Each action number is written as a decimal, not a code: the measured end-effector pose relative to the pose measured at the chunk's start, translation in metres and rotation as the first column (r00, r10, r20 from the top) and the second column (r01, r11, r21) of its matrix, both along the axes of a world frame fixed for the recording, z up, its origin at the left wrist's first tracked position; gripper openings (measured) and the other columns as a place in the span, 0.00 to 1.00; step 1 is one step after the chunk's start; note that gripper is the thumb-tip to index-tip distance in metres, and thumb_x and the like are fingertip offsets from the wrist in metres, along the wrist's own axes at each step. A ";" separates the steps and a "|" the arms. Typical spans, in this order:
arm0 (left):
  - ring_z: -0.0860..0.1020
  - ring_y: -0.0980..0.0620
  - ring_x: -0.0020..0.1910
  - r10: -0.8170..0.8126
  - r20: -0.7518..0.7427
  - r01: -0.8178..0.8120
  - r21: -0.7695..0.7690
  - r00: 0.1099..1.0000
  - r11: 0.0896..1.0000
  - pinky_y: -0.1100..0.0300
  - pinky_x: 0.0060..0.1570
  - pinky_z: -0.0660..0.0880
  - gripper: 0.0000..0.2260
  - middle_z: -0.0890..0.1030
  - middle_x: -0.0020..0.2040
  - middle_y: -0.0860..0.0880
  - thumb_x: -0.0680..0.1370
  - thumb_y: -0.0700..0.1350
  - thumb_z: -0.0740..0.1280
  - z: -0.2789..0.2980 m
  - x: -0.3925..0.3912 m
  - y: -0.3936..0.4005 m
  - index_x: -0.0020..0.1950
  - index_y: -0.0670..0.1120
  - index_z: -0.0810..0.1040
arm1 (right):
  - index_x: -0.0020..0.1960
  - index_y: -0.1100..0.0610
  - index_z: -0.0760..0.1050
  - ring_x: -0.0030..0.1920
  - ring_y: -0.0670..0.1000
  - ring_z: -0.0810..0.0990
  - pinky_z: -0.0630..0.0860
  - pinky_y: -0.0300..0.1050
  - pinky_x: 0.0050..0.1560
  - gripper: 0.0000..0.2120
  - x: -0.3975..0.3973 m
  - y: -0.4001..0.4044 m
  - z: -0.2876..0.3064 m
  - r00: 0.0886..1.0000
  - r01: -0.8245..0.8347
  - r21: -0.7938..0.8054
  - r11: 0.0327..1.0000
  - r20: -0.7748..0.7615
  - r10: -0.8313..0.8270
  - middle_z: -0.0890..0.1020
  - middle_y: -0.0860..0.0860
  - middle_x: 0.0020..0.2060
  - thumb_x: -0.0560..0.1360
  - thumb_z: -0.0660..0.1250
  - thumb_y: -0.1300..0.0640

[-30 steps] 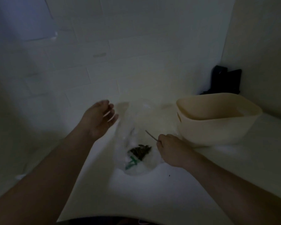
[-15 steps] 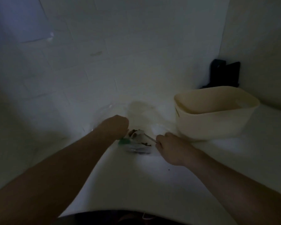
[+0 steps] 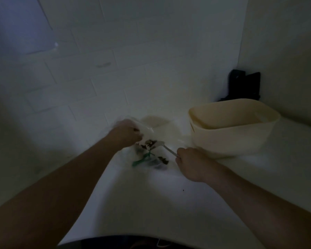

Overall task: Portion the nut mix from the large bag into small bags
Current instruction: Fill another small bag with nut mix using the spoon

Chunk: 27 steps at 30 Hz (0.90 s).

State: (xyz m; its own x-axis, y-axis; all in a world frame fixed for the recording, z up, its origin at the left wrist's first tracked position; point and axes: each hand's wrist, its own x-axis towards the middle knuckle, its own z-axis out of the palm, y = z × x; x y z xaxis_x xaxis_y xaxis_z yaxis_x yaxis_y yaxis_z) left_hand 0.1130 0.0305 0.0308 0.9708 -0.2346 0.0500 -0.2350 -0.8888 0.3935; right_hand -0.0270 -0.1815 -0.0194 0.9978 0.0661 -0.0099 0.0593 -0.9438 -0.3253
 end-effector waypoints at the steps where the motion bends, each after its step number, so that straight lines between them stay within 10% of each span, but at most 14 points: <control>1: 0.83 0.46 0.51 0.000 -0.021 -0.001 -0.070 1.000 0.998 0.49 0.56 0.82 0.12 0.83 0.53 0.44 0.78 0.48 0.76 0.005 -0.001 0.000 0.58 0.44 0.83 | 0.50 0.55 0.67 0.45 0.54 0.76 0.62 0.47 0.37 0.09 0.000 0.000 0.002 1.000 -0.016 -0.036 0.999 -0.017 0.015 0.78 0.59 0.55 0.87 0.52 0.58; 11: 0.81 0.42 0.52 -0.079 0.247 -0.025 0.394 0.966 0.919 0.54 0.45 0.72 0.16 0.83 0.56 0.42 0.87 0.52 0.57 0.003 -0.022 -0.008 0.61 0.45 0.79 | 0.43 0.53 0.66 0.41 0.53 0.74 0.66 0.46 0.38 0.12 0.000 0.001 0.020 0.999 -0.053 -0.116 0.992 0.005 0.054 0.77 0.54 0.44 0.85 0.56 0.55; 19: 0.83 0.44 0.53 -0.002 -0.102 -0.008 -0.101 0.995 0.995 0.48 0.54 0.83 0.22 0.82 0.57 0.43 0.76 0.41 0.77 -0.007 -0.016 -0.006 0.68 0.45 0.77 | 0.56 0.61 0.76 0.48 0.56 0.79 0.70 0.46 0.41 0.13 -0.004 0.006 0.034 0.998 0.004 -0.055 0.998 0.057 0.000 0.80 0.55 0.51 0.87 0.54 0.58; 23: 0.77 0.43 0.64 -0.023 -0.226 0.012 -0.050 0.974 0.999 0.48 0.65 0.78 0.34 0.77 0.68 0.43 0.72 0.39 0.80 -0.020 -0.021 -0.004 0.76 0.47 0.72 | 0.54 0.59 0.75 0.50 0.57 0.80 0.71 0.46 0.43 0.12 -0.003 0.006 0.024 0.999 0.037 -0.085 0.996 0.015 -0.036 0.80 0.57 0.53 0.87 0.53 0.58; 27: 0.79 0.43 0.62 -0.017 -0.176 0.040 0.123 0.984 0.992 0.53 0.60 0.78 0.18 0.81 0.65 0.42 0.78 0.46 0.74 -0.035 -0.024 -0.007 0.66 0.42 0.81 | 0.51 0.55 0.69 0.56 0.58 0.79 0.72 0.47 0.50 0.09 -0.007 0.005 0.021 0.998 0.007 -0.093 0.996 -0.055 -0.012 0.78 0.56 0.58 0.87 0.53 0.57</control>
State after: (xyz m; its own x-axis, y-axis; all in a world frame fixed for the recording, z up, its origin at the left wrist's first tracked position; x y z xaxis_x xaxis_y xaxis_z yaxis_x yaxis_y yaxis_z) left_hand 0.0893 0.0235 -0.0041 0.9549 -0.2559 -0.1508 -0.1987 -0.9277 0.3162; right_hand -0.0337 -0.1766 0.0020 0.9961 0.0528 -0.0708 0.0344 -0.9704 -0.2390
